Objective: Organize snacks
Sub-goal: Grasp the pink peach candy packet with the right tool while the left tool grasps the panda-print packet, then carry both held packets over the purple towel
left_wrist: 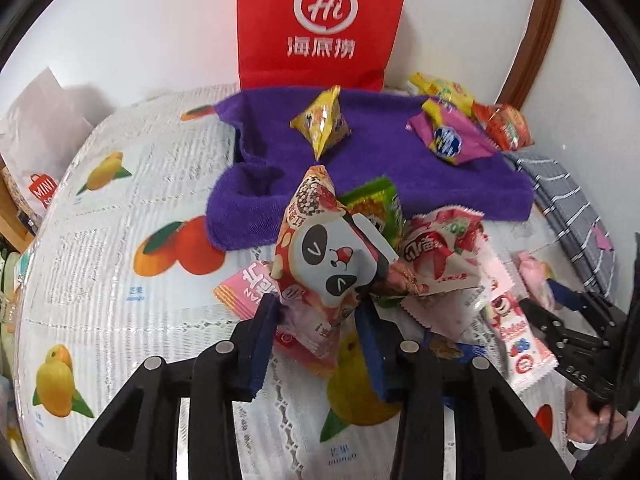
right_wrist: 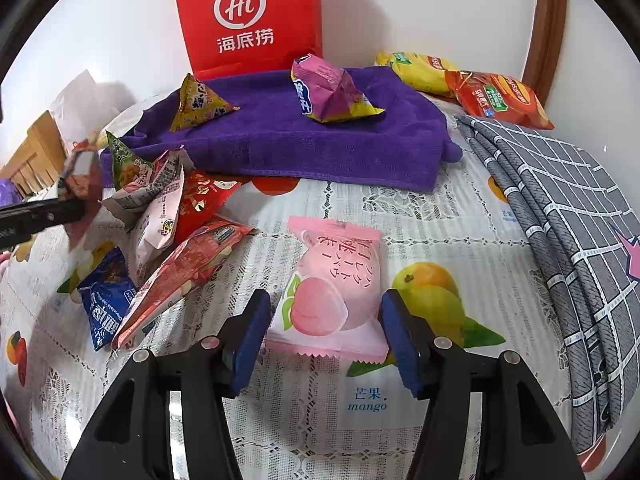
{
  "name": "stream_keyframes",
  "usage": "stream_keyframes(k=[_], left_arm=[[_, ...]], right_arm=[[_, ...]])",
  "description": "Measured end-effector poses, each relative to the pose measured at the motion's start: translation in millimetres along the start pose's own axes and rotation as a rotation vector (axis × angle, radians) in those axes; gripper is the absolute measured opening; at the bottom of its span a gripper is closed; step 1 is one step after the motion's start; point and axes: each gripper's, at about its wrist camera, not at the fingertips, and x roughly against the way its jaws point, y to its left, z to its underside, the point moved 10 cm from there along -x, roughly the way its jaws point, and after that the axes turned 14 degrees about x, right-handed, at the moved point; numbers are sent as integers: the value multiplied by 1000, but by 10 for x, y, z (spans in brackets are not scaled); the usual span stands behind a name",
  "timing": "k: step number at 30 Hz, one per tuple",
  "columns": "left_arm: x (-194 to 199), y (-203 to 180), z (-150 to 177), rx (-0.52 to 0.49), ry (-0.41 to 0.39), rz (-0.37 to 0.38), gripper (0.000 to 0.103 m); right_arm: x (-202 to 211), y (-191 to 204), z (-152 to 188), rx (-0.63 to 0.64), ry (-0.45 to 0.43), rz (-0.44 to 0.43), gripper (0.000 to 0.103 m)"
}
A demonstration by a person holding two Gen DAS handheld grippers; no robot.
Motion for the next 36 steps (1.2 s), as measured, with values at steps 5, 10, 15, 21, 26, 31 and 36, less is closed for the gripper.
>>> stream_keyframes(k=[5,10,15,21,26,31,36], left_arm=[[230,-49,-85,15,-22,48,36],[466,-131,-185,2,-64,56,36],[604,-189,-283,4,-97,61,36],[665,-173,-473,68,-124,96,36],[625,-93,-652,130,-129,112,36],[558,-74,-884,118,-168,72,36],[352,-88,-1013,125,-162,72,36]], right_arm=[[10,-36,1,-12,-2,16,51],[73,-58,-21,-46,-44,-30,46],[221,-38,-146,-3,-79,3,45],[550,-144,-661,-3,-185,-7,45],[599,-366,-1072,-66,-229,-38,45],[395,-550,-1417,-91,-218,-14,31],[5,-623,-1547,-125,-186,-53,12]])
